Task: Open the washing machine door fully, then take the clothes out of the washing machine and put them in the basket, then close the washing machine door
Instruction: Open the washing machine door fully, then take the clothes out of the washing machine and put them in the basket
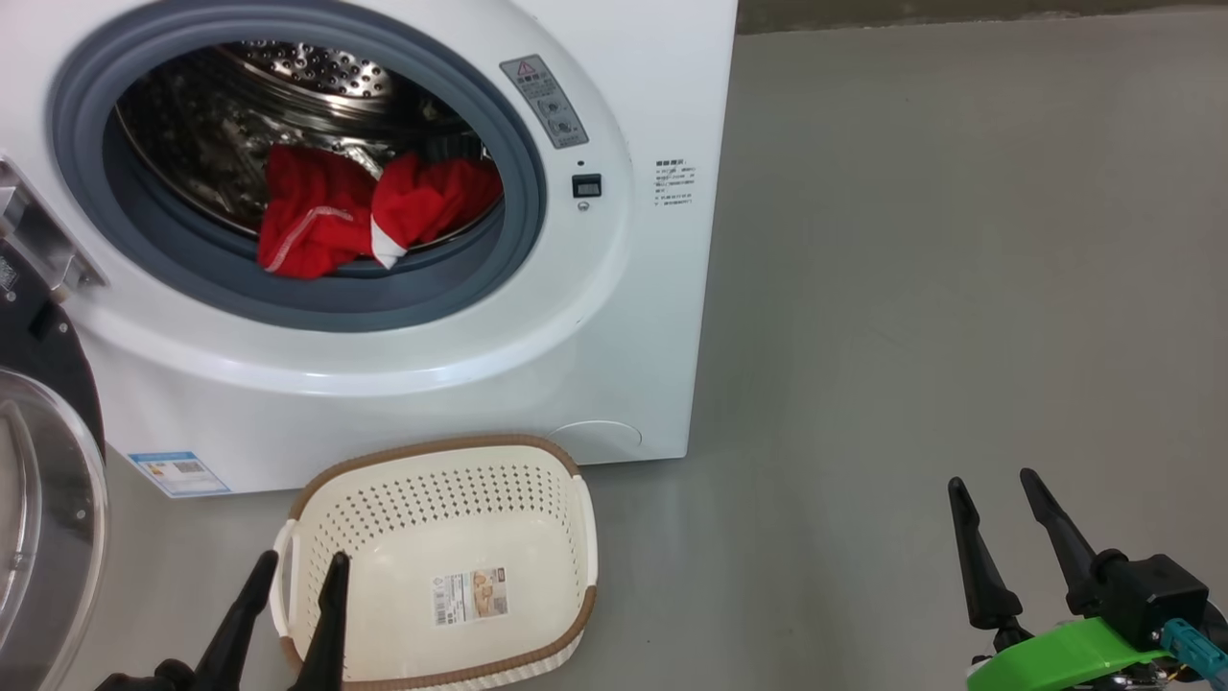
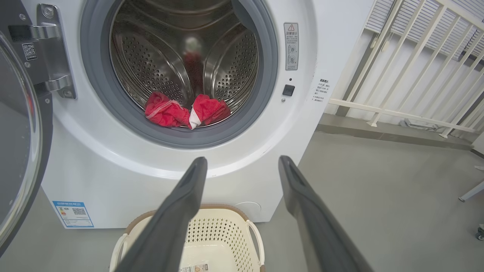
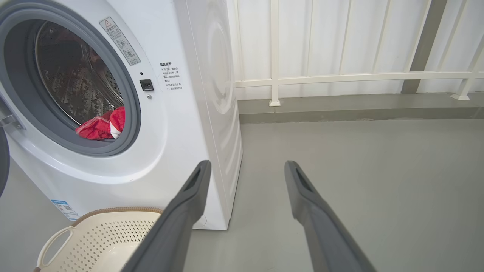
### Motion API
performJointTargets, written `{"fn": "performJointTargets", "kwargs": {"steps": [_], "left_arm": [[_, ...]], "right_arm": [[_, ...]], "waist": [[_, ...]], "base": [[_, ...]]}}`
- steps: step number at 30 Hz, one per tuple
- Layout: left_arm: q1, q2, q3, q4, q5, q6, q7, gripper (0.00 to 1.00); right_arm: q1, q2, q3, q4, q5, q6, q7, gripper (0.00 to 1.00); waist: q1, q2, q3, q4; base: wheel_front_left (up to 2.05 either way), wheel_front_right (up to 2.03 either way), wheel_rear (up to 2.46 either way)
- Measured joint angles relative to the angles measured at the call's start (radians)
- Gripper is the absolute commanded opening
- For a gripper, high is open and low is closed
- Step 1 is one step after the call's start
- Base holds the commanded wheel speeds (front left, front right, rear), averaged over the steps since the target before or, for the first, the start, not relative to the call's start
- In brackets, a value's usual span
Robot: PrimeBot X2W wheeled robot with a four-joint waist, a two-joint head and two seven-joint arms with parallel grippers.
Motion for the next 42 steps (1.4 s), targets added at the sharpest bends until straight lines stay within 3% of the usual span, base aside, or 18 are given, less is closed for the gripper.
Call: {"fn": "performJointTargets", "kwargs": {"steps": [17, 42], "left_arm": [[-0.003, 0.008, -0.012, -0.002, -0.037, 0.0, 0.0, 1.0], [-0.03, 0.026, -0.023, -0.006, -0.04, 0.0, 0.0, 1.0]], "right_arm": [[-0.001, 0.005, 0.002, -0.004, -0.001, 0.0, 0.0, 1.0], [-0.013, 0.006, 0.013, -0.008, -0.001, 0.0, 0.0, 1.0]], "waist": [[0.0, 0.0, 0.014, 0.014], [0.0, 0.0, 0.034, 0.025]], "base": [[0.12, -0.12, 0.0], [1.26, -1.26, 0.0]]}}
